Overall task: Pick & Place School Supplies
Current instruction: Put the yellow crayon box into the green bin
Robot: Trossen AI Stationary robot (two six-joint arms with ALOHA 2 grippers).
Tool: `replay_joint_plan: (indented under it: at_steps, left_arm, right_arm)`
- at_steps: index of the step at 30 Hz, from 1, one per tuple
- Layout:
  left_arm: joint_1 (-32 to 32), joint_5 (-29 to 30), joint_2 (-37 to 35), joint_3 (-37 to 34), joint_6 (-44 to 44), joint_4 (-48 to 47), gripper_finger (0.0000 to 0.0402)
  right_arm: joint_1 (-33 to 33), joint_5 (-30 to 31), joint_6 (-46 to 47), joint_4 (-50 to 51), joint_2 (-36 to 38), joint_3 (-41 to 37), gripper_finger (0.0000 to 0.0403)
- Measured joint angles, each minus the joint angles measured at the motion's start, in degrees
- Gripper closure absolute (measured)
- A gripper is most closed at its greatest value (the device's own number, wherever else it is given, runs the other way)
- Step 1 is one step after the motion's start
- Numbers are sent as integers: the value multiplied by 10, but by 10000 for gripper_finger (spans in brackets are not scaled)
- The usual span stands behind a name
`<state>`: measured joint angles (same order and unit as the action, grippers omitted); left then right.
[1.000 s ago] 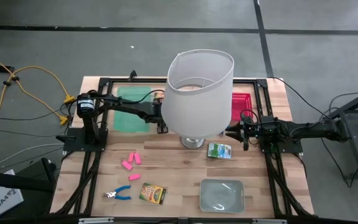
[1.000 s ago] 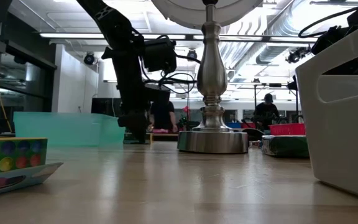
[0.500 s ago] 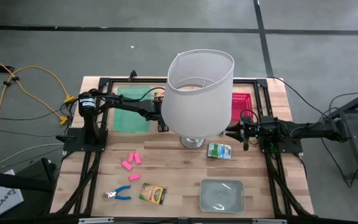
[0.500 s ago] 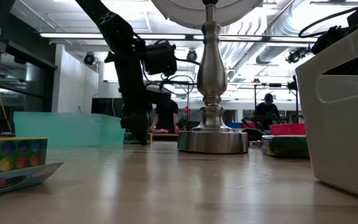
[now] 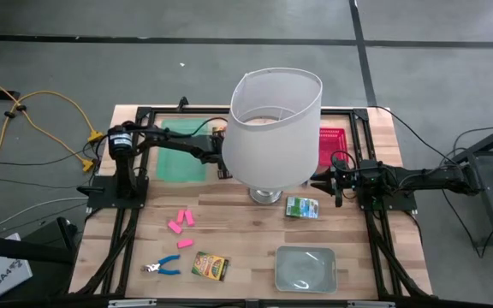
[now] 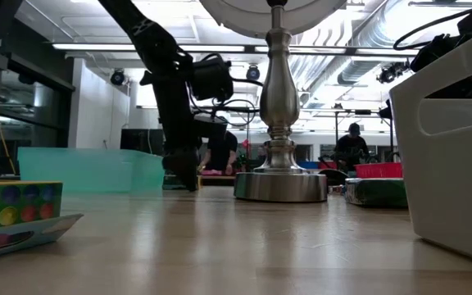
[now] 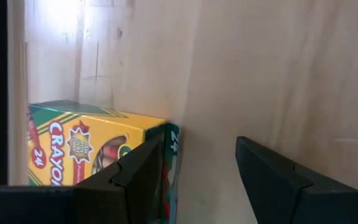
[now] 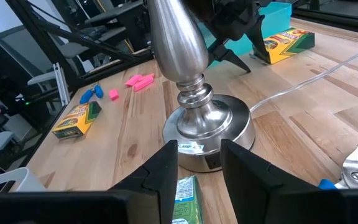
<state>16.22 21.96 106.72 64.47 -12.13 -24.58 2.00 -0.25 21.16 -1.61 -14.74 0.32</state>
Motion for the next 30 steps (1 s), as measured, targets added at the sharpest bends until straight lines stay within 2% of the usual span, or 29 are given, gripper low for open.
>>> replay_joint_plan:
  at_steps: [3, 13, 30]
  left_arm:
    - [8, -18, 0, 0, 9, -2, 206]
    - [9, -19, 1, -1, 12, -4, 270]
    - [14, 26, 3, -2, 15, -9, 274]
  right_arm:
    - [0, 0, 0, 0, 0, 0, 289]
    - [0, 0, 0, 0, 0, 0, 289]
    - [0, 1, 0, 1, 0, 0, 289]
